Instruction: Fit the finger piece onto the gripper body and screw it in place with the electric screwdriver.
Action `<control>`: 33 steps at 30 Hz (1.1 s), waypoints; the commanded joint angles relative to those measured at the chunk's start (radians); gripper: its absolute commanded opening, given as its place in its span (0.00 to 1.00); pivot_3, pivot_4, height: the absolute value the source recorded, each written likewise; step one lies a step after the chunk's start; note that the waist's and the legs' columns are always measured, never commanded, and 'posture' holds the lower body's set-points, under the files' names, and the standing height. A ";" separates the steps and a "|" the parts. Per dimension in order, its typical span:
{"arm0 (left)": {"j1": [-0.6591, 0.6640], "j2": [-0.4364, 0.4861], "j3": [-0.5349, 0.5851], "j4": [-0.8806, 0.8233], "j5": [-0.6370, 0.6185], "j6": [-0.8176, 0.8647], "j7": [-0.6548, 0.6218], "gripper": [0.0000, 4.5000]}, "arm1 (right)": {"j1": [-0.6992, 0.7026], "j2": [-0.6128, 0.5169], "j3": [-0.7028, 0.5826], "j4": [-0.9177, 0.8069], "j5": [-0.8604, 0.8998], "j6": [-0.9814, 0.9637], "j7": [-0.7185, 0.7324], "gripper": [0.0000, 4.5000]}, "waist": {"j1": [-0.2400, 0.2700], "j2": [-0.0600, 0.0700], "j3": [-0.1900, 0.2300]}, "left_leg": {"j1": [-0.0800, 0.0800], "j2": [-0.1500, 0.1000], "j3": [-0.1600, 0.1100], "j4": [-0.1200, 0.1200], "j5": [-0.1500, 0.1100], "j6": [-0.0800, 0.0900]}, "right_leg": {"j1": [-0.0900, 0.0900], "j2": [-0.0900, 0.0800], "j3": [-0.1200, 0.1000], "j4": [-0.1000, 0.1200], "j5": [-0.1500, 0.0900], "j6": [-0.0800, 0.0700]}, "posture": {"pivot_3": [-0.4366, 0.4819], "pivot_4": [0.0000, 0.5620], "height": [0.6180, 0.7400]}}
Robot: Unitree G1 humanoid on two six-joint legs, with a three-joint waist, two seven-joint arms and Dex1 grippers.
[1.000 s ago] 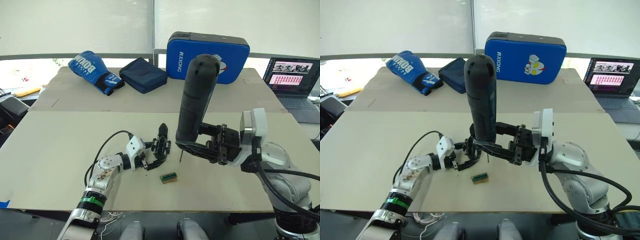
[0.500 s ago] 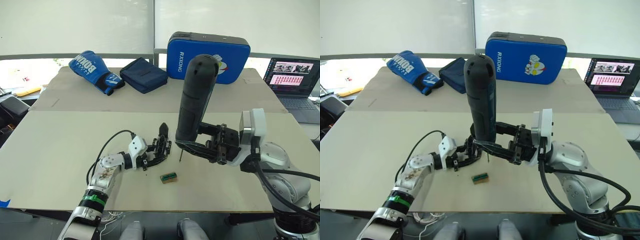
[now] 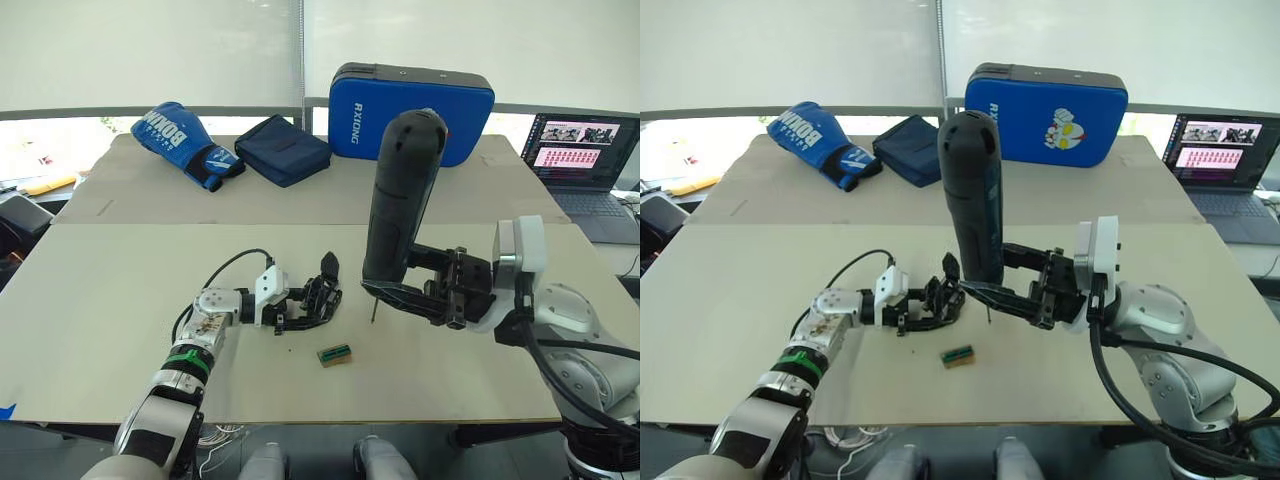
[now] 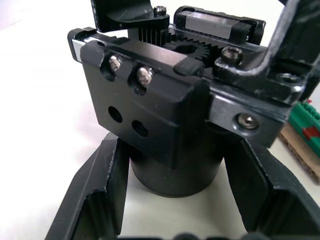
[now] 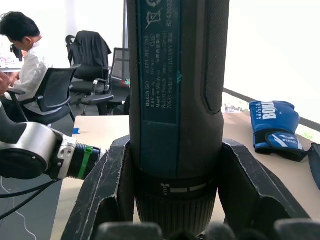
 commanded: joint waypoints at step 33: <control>0.264 -0.034 -0.019 -0.430 0.044 0.259 0.339 0.69 | -0.011 0.000 -0.033 -0.036 0.041 -0.025 -0.007 0.42 | 0.002 0.000 0.000 | 0.001 0.000 0.000 0.000 0.000 0.000 | 0.000 0.000 0.000 0.000 0.000 0.000 | 0.48 0.27 1.00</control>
